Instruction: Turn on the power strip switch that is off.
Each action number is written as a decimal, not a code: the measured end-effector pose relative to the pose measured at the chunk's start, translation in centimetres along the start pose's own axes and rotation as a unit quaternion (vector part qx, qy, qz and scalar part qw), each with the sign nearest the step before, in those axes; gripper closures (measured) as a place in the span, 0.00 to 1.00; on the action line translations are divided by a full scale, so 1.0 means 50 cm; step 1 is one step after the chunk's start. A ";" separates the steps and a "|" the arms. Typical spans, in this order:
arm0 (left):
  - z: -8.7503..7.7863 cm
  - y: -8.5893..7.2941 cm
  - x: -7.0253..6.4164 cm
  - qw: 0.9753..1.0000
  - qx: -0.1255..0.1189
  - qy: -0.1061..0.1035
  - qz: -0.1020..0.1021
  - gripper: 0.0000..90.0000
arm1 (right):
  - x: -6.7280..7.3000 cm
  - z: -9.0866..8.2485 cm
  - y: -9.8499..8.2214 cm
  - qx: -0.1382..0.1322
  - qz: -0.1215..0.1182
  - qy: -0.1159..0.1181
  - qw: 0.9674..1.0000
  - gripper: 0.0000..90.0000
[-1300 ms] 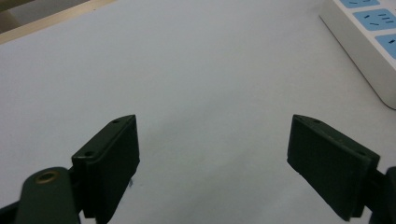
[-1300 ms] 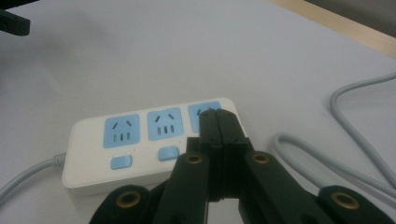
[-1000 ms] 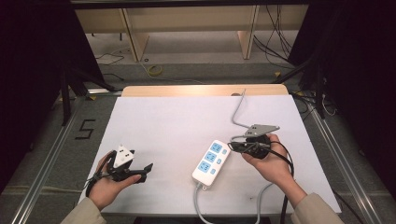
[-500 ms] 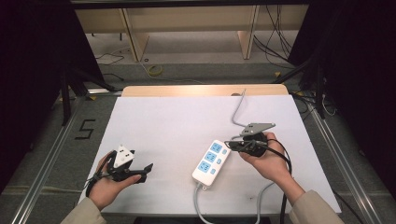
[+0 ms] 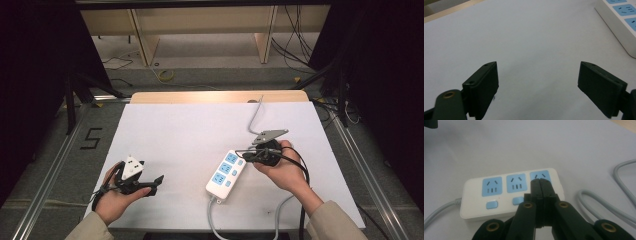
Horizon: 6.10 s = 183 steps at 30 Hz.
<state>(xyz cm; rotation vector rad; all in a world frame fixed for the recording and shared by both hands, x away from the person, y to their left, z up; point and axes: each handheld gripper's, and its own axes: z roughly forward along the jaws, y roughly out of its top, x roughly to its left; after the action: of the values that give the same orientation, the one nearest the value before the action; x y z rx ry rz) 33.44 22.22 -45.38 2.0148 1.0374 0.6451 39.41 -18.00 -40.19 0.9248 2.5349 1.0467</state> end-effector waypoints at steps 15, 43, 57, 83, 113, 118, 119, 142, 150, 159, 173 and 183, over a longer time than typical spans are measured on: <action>0.000 0.000 0.000 1.000 0.002 0.000 0.002 0.18 | 0.008 0.016 0.013 0.028 -0.012 0.010 0.999 1.00; 0.000 0.000 0.000 1.000 0.002 -0.001 0.002 0.18 | 0.023 0.045 0.032 0.082 -0.027 0.028 0.996 1.00; 0.001 0.000 0.000 1.000 0.002 -0.002 0.002 0.18 | 0.024 0.060 0.036 0.107 -0.032 0.036 0.993 1.00; 0.001 0.000 -0.001 1.000 0.001 -0.002 0.002 0.18 | 0.033 0.101 0.041 0.149 -0.036 0.043 0.987 1.00; 0.002 0.000 -0.001 1.000 0.002 -0.004 0.002 0.18 | 0.034 0.123 0.039 0.172 -0.041 0.042 0.983 1.00; 0.002 0.000 -0.001 1.000 0.002 -0.004 0.002 0.18 | 0.034 0.124 0.039 0.174 -0.041 0.041 0.983 1.00; 0.002 0.000 -0.001 1.000 0.002 -0.004 0.002 0.18 | 0.034 0.124 0.039 0.174 -0.042 0.041 0.983 1.00; 0.002 0.000 -0.003 1.000 0.003 -0.004 0.002 0.18 | 0.040 0.129 0.037 0.181 -0.038 0.032 0.982 1.00; 0.002 0.000 -0.003 1.000 0.003 -0.004 0.001 0.18 | 0.041 0.130 0.037 0.182 -0.033 0.030 0.982 1.00; 0.002 -0.001 -0.003 1.000 0.004 -0.004 0.001 0.18 | 0.041 0.131 0.035 0.183 -0.034 0.027 0.982 1.00; 0.003 -0.001 -0.002 1.000 0.005 -0.005 0.002 0.18 | 0.037 0.131 0.033 0.179 -0.027 0.032 0.983 1.00; 0.004 0.000 -0.002 1.000 0.006 -0.006 0.003 0.18 | 0.037 0.130 0.030 0.172 -0.023 0.034 0.984 1.00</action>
<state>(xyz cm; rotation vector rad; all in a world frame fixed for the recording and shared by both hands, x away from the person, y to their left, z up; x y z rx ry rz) 33.52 22.08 -45.50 2.0290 1.0312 0.6306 41.56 -12.47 -43.76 0.9189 2.8353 0.6467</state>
